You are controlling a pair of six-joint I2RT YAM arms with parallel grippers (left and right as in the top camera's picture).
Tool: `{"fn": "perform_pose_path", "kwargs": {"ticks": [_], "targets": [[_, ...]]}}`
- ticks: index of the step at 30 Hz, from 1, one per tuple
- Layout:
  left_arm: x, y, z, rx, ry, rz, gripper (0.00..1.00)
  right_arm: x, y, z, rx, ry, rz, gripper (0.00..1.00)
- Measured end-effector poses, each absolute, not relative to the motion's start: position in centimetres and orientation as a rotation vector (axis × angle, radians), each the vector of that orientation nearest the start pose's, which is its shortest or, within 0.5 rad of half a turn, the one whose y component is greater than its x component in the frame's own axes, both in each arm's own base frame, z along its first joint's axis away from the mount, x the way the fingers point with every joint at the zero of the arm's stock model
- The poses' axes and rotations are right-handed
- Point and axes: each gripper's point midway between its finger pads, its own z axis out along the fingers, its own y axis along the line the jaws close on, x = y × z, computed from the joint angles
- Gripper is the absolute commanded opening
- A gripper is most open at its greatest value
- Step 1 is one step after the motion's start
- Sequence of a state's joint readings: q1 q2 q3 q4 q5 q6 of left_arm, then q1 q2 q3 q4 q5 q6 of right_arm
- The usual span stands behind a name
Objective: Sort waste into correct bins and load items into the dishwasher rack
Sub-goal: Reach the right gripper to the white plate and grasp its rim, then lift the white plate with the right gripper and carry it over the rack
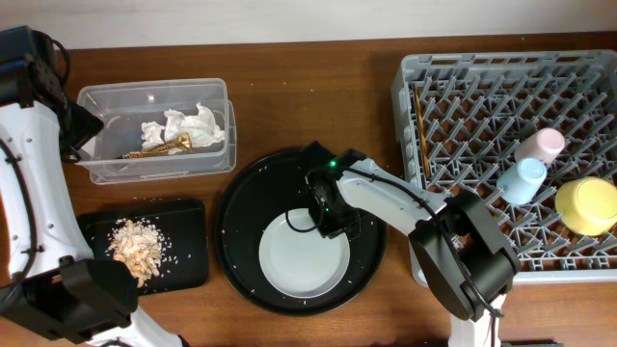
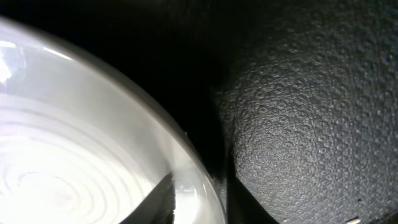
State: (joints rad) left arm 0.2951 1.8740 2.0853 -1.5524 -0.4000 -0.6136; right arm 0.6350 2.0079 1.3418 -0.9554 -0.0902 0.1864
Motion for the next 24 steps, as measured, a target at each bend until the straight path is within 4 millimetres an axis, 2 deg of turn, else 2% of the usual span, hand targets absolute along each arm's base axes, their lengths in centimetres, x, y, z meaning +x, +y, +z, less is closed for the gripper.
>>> {"fn": "perform_pose_path", "kwargs": {"ticks": [3,8,12,15,17,21,24], "targets": [[34.3,17.4,24.9,-1.292,2.496,0.511,0.99,27.2,21.9,0.4,-0.714,3.143,0.1,0.04],[34.3,17.4,24.9,-1.292,2.496,0.51,0.99,27.0,22.0,1.1,-0.724,3.16,0.101,0.04],[34.3,17.4,24.9,-1.292,2.496,0.512,0.99,27.4,22.0,3.3,-0.714,3.178,0.084,0.04],[34.3,17.4,24.9,-1.292,2.496,0.511,0.99,29.0,22.1,5.6,-0.674,3.158,0.097,0.04],[34.3,17.4,24.9,-1.292,2.496,0.511,0.99,30.2,21.4,7.6,-0.625,3.157,0.098,0.04],[34.3,17.4,24.9,-1.292,2.497,0.511,0.99,33.4,19.3,12.3,-0.486,3.117,0.111,0.04],[34.3,17.4,24.9,-1.292,2.496,0.51,0.99,36.0,17.0,16.0,-0.369,3.054,0.096,0.04]]}}
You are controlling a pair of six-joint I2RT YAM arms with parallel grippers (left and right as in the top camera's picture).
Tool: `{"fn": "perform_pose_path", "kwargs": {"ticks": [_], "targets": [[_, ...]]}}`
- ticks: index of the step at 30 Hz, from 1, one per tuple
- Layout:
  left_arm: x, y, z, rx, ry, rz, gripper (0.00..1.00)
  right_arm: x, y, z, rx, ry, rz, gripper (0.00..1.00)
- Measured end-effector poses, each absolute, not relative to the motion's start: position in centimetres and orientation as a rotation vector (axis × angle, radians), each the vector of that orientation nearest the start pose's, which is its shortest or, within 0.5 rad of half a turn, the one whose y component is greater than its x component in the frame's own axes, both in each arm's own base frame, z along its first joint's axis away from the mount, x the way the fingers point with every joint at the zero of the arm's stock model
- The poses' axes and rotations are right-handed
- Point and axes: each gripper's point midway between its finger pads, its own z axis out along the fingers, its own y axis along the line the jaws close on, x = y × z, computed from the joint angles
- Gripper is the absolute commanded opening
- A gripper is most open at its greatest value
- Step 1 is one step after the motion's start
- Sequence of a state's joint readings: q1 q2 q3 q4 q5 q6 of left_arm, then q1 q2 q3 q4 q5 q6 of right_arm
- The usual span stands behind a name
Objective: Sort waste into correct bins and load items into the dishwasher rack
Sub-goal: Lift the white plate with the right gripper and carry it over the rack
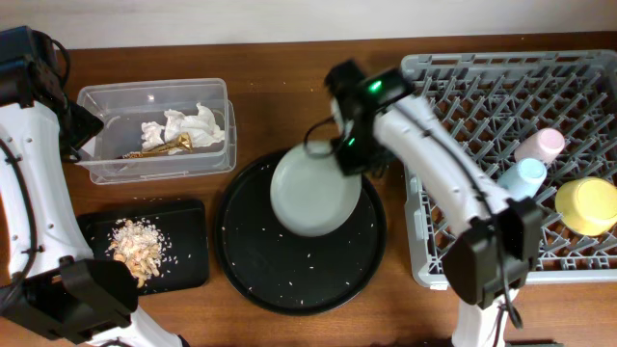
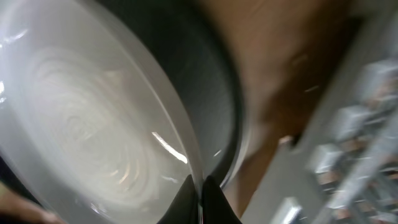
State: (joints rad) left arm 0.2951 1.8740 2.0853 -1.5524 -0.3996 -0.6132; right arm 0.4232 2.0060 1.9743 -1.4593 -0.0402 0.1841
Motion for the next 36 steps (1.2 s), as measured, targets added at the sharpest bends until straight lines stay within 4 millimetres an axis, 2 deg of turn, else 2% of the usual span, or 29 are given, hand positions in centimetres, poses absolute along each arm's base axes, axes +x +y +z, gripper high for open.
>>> {"fn": "perform_pose_path", "kwargs": {"ticks": [5,6,7,12,15,19,27,36], "targets": [[34.3,17.4,24.9,-1.292,2.496,0.511,0.99,40.2,11.3,21.7,-0.151,2.904,0.012,0.04],[34.3,17.4,24.9,-1.292,2.496,0.511,0.99,40.9,9.9,22.4,-0.106,2.877,-0.013,0.04],[34.3,17.4,24.9,-1.292,2.496,0.51,0.99,41.7,7.6,23.3,-0.034,2.842,-0.066,0.04],[34.3,17.4,24.9,-1.292,2.496,0.511,0.99,43.1,0.3,24.1,0.209,2.778,-0.237,0.04],[34.3,17.4,24.9,-1.292,2.496,0.511,0.99,43.7,-2.6,24.6,0.287,2.728,-0.332,0.04],[34.3,17.4,24.9,-1.292,2.496,0.511,0.99,44.8,-4.4,25.6,0.323,2.64,-0.456,0.04],[34.3,17.4,24.9,-1.292,2.496,0.511,1.0,46.3,-6.5,27.1,0.375,2.515,-0.606,0.04],[34.3,17.4,24.9,-1.292,2.496,0.511,0.99,48.2,-6.7,23.3,0.365,2.566,-0.659,0.04]]}}
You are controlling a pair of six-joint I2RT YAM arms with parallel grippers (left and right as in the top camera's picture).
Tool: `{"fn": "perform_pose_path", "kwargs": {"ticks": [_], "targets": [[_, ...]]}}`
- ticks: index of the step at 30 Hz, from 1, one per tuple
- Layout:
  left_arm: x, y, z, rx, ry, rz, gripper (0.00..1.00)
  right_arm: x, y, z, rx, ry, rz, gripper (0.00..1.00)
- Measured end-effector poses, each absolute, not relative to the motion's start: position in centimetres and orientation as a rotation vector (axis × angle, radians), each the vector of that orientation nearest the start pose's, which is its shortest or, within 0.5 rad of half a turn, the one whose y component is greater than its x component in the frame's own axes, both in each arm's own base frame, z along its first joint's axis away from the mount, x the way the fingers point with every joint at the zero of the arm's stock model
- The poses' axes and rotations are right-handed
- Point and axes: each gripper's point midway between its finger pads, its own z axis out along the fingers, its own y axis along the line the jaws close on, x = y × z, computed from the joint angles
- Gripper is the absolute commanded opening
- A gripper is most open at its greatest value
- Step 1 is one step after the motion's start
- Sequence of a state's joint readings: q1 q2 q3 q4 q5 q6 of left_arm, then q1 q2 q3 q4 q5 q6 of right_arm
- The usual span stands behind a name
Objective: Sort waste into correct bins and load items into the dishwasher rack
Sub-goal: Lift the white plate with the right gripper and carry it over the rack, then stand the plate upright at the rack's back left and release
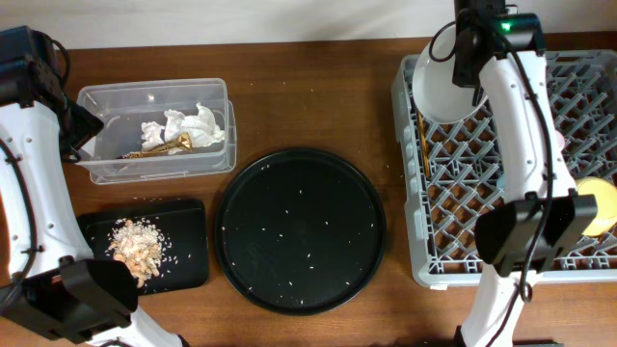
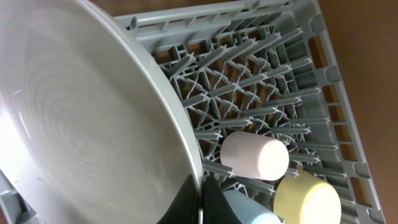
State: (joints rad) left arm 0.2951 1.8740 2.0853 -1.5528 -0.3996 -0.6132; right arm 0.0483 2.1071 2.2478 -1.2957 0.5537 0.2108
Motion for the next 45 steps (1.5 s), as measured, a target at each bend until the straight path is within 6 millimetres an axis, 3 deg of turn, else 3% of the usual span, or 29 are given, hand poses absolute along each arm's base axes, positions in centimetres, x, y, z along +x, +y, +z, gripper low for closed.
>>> {"fn": "perform_pose_path", "kwargs": {"ticks": [11,17,20,23,24,25,26,32,35,37,42,45], "targets": [[34.3,17.4,24.9,-1.292,2.496,0.511,0.99,48.8,-6.5,21.9,0.353,2.582,-0.674,0.04],[34.3,17.4,24.9,-1.292,2.496,0.511,0.99,49.0,-4.7,21.9,0.302,2.584,-0.663,0.05],[34.3,17.4,24.9,-1.292,2.497,0.511,0.99,49.1,-3.4,21.9,0.265,2.582,-0.662,0.24],[34.3,17.4,24.9,-1.292,2.496,0.511,0.99,48.9,-2.0,21.8,0.23,2.59,-0.655,0.29],[34.3,17.4,24.9,-1.292,2.496,0.511,0.99,48.9,-1.7,21.8,0.221,2.593,-0.655,0.38],[34.3,17.4,24.9,-1.292,2.496,0.511,0.99,48.7,-1.5,21.7,0.21,2.599,-0.656,0.63],[34.3,17.4,24.9,-1.292,2.496,0.511,0.99,48.6,-1.2,21.7,0.204,2.606,-0.653,0.74],[34.3,17.4,24.9,-1.292,2.496,0.511,0.99,47.3,-0.4,21.4,0.222,2.657,-0.608,0.85],[34.3,17.4,24.9,-1.292,2.496,0.511,0.99,46.5,0.3,23.2,0.241,2.643,-0.515,0.89],[34.3,17.4,24.9,-1.292,2.496,0.511,1.0,45.3,0.8,25.8,0.256,2.609,-0.426,0.92],[34.3,17.4,24.9,-1.292,2.497,0.511,0.99,40.1,1.0,33.4,0.271,2.495,-0.268,0.96],[34.3,17.4,24.9,-1.292,2.497,0.511,0.99,37.0,0.7,35.7,0.289,2.469,-0.234,0.96]]}}
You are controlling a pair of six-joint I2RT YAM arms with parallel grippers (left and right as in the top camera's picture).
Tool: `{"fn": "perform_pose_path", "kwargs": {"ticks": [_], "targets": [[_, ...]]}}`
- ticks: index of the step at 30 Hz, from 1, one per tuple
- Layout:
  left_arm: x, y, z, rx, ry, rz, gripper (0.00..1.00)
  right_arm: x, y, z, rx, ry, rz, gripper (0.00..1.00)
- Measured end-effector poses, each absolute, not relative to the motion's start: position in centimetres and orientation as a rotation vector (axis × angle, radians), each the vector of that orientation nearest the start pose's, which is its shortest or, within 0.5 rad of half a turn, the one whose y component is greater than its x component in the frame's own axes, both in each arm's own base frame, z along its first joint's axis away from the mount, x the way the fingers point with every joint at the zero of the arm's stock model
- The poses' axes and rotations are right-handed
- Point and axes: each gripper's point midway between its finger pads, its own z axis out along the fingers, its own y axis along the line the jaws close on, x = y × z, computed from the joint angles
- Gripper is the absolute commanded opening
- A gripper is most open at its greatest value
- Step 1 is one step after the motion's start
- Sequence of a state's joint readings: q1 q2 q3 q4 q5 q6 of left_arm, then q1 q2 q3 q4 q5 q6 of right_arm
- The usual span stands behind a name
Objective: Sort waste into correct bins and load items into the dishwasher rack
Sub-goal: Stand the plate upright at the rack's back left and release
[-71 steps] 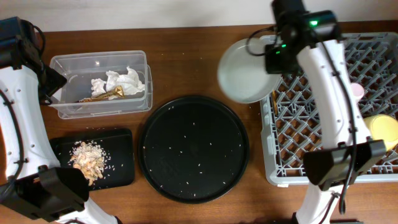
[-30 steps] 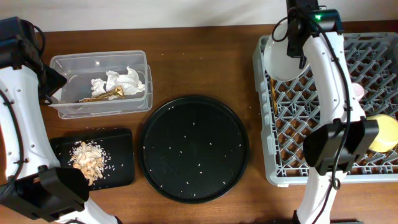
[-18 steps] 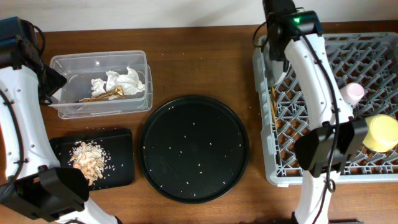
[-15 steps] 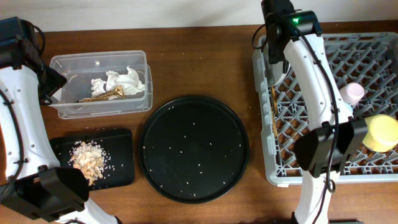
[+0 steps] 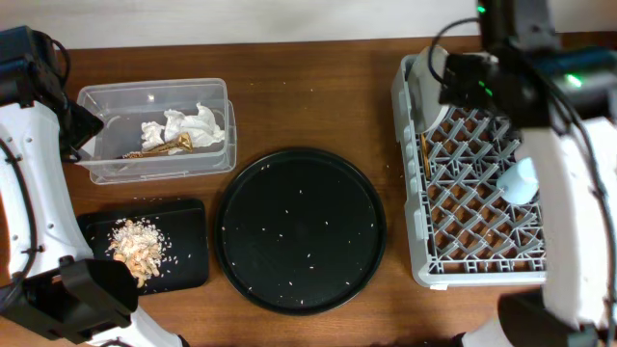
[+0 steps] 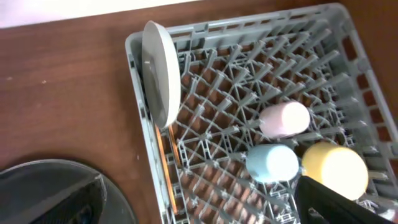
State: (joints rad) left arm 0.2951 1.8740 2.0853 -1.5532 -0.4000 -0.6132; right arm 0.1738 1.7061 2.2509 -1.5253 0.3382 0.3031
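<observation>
The white plate [image 6: 160, 71] stands on edge in the left row of the grey dishwasher rack [image 6: 249, 25], free of any grip. In the overhead view the plate [image 5: 430, 92] shows at the rack's far left corner. My right gripper [image 6: 205, 211] hangs open above the rack, its dark fingers [image 6: 329, 202] at the frame's bottom corners with nothing between them. From overhead, the right gripper [image 5: 463, 85] is just right of the plate. My left arm [image 5: 34, 145] stands along the table's left edge, and its jaws cannot be made out.
Pink [image 6: 284, 118], blue [image 6: 272, 163] and yellow [image 6: 334, 169] cups lie in the rack, with a wooden chopstick [image 6: 165, 162] along its left side. A round black tray [image 5: 300, 229] carries rice grains. A clear bin [image 5: 96, 96] holds tissue and a gold spoon. A black rectangular tray [image 5: 188, 241] holds food scraps.
The right gripper held the plate over the rack's far left corner. Now the plate stands in the rack and the gripper is open, higher and apart from it.
My right gripper was shut on the plate's rim on the round black tray. Then the plate hung above the tray's far side, then over the rack's corner. Now it stands on edge in the rack, let go. The left arm kept still.
</observation>
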Motion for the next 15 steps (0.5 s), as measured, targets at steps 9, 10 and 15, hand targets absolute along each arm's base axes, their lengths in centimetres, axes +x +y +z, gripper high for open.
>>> {"fn": "perform_pose_path", "kwargs": {"ticks": [9,10,15], "targets": [[34.3,17.4,24.9,-1.292,2.496,0.511,0.99,28.5,0.6,38.0,0.309,2.497,-0.119,0.96],[34.3,17.4,24.9,-1.292,2.497,0.511,0.99,27.6,0.6,38.0,0.306,2.493,-0.101,0.96],[34.3,17.4,24.9,-1.292,2.496,0.511,0.99,22.2,0.1,35.8,0.314,2.527,-0.081,0.98]]}}
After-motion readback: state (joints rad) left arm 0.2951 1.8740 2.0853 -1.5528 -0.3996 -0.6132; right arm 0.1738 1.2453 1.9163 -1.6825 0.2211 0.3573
